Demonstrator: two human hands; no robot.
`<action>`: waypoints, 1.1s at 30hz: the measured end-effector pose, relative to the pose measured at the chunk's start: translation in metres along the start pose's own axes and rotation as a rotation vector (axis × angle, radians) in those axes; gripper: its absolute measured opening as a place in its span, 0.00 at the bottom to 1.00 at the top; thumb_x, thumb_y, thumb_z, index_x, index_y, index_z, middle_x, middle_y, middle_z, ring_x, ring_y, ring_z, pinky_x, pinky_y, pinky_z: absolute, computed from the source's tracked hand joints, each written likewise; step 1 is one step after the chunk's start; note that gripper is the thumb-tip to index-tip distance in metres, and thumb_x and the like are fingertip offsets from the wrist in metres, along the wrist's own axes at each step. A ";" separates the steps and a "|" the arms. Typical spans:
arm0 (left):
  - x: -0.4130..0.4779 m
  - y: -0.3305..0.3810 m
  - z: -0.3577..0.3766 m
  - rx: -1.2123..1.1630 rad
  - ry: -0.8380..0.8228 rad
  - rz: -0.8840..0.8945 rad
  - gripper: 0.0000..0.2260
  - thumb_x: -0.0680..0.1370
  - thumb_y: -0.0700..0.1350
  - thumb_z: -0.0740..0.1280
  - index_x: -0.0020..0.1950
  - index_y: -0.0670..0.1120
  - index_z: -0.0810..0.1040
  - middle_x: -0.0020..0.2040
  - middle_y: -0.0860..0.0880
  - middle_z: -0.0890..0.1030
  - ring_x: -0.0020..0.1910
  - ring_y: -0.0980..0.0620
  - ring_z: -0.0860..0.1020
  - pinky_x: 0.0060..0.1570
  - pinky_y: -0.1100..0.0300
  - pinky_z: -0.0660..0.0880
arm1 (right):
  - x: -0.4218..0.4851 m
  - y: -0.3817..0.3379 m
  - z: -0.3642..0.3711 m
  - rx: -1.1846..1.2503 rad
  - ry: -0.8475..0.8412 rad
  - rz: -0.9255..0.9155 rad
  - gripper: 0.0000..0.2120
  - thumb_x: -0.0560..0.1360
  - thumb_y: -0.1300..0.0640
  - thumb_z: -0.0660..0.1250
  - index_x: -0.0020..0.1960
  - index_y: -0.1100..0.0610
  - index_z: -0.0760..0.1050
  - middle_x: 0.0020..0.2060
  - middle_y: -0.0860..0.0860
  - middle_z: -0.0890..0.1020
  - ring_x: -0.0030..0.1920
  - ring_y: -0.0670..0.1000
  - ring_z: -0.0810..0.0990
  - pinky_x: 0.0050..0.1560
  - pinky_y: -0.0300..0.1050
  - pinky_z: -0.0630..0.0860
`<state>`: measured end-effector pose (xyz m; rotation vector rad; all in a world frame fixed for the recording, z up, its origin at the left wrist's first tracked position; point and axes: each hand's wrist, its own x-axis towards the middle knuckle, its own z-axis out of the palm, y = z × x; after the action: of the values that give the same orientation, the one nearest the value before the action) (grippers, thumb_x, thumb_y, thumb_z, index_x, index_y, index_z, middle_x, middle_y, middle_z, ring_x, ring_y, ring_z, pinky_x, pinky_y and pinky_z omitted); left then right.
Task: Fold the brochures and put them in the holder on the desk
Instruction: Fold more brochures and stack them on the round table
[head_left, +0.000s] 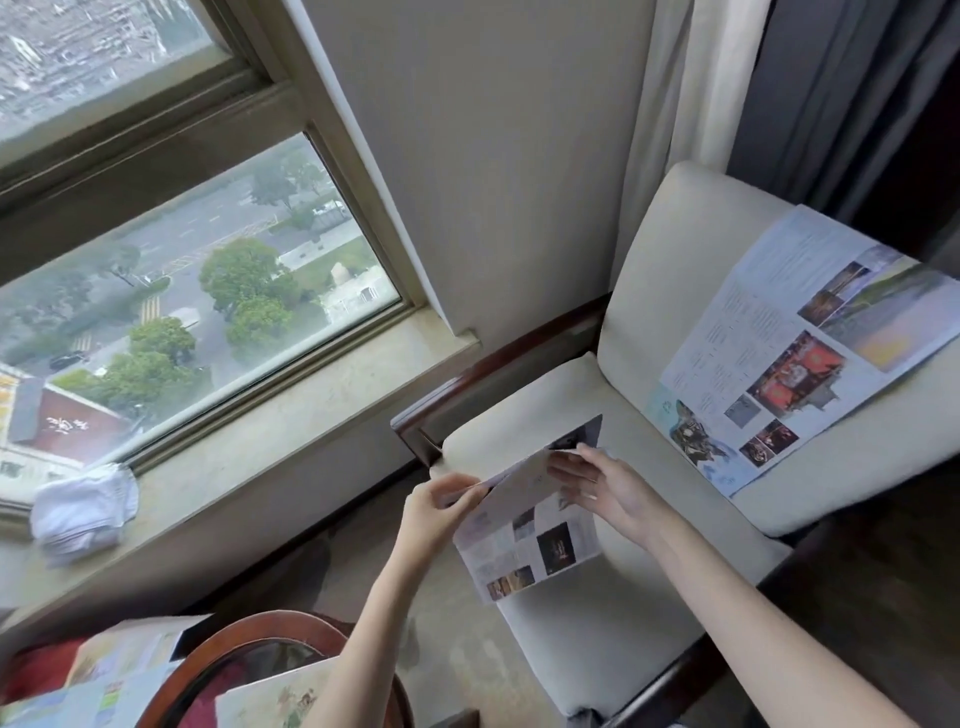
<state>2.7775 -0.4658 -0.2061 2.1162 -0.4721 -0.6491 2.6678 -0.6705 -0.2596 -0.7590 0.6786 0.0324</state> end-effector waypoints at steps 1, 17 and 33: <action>-0.001 0.002 0.001 0.006 -0.013 0.020 0.02 0.72 0.50 0.72 0.39 0.55 0.83 0.39 0.59 0.84 0.43 0.64 0.80 0.42 0.72 0.73 | 0.003 -0.001 0.002 0.003 0.016 -0.003 0.13 0.80 0.54 0.57 0.52 0.59 0.78 0.47 0.52 0.85 0.49 0.48 0.83 0.53 0.44 0.73; -0.002 0.003 0.001 -0.411 0.160 -0.158 0.07 0.76 0.34 0.66 0.53 0.38 0.80 0.44 0.45 0.82 0.41 0.57 0.78 0.44 0.68 0.73 | 0.003 0.039 -0.002 -0.224 0.160 0.062 0.32 0.71 0.34 0.57 0.69 0.51 0.62 0.60 0.46 0.73 0.62 0.50 0.71 0.65 0.54 0.67; -0.021 -0.031 0.018 -0.721 0.064 -0.508 0.11 0.79 0.40 0.63 0.60 0.42 0.77 0.56 0.42 0.80 0.52 0.46 0.79 0.48 0.53 0.75 | 0.011 0.043 0.026 0.085 -0.127 0.264 0.39 0.72 0.28 0.41 0.61 0.53 0.75 0.58 0.56 0.81 0.55 0.55 0.81 0.49 0.49 0.77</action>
<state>2.7531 -0.4479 -0.2344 1.5417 0.3244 -0.8700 2.6791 -0.6245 -0.2790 -0.5766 0.6513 0.2884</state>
